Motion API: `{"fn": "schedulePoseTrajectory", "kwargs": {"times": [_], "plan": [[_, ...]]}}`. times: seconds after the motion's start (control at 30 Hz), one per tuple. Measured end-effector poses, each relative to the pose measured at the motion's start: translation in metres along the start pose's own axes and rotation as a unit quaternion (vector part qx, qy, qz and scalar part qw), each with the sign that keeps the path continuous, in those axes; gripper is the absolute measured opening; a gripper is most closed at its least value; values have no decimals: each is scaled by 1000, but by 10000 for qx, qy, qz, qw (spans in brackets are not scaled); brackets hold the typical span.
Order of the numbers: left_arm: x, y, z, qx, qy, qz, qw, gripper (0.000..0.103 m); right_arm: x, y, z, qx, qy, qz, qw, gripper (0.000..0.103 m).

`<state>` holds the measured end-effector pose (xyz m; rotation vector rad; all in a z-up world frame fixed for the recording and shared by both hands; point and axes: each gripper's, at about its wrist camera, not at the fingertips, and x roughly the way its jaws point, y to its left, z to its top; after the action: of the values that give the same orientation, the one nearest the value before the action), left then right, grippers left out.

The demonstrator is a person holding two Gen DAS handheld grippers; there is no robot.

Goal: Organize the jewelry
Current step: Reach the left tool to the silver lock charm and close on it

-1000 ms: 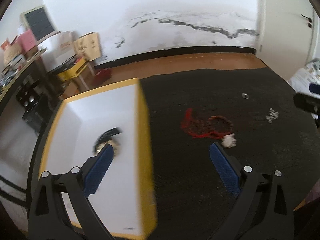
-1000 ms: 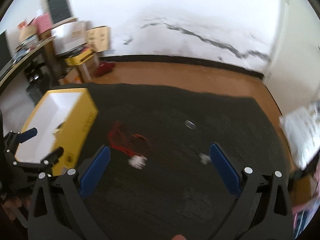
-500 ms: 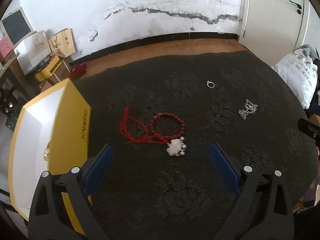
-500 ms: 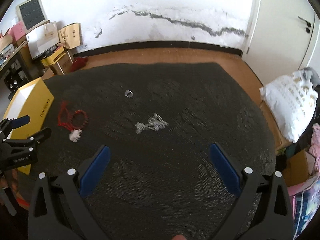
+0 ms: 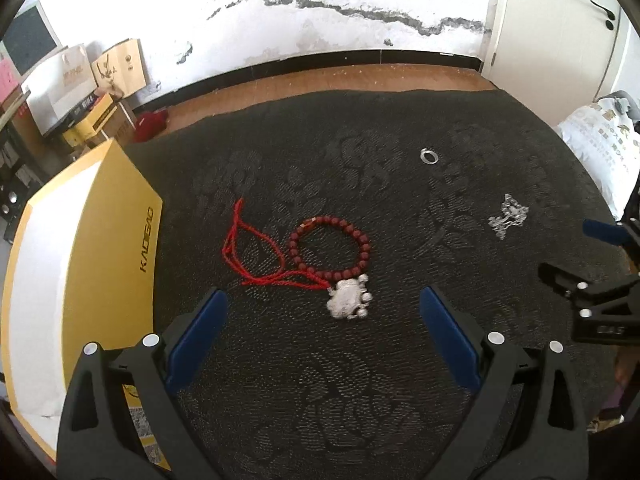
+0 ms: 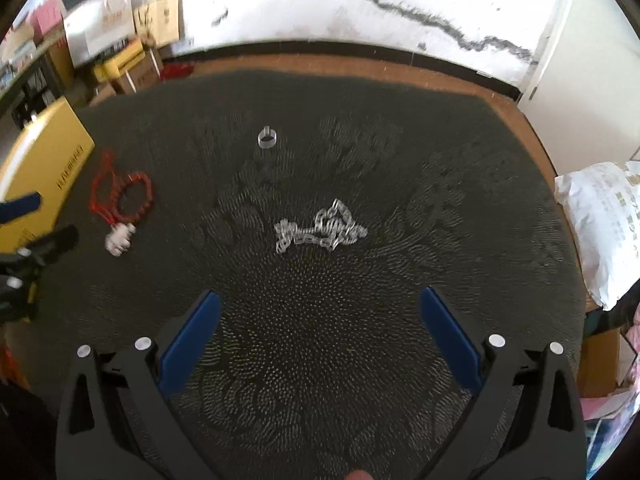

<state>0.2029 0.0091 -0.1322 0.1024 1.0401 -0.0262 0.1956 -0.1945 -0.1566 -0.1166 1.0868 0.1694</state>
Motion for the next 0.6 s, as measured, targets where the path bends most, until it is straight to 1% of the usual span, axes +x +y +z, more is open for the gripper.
{"fn": "schedulePoseTrajectory", "kwargs": {"times": [0.07,0.13,0.2,0.33,0.43,0.53,0.6], "plan": [[6,9,2,-101,52,-25,9999,94,8,2,1,-38,118,-44,9999,96],[15,18,5,-276,123,-131,9995,94,10,3,3,-15,108,-28,9999,96],[23,21,6,-326,277,-207,9989,94,12,3,5,-16,98,-37,9999,96],[30,17,-3,-405,406,-244,9981,94,20,3,4,-8,202,-37,9998,96],[44,6,-13,-413,611,-338,9967,94,24,0,2,-70,277,-83,9996,96],[57,-5,-17,-434,663,-189,9967,94,25,-5,2,-18,302,-81,9995,96],[67,-11,-16,-435,682,3,9967,94,23,-7,3,4,269,-66,9996,96]]}}
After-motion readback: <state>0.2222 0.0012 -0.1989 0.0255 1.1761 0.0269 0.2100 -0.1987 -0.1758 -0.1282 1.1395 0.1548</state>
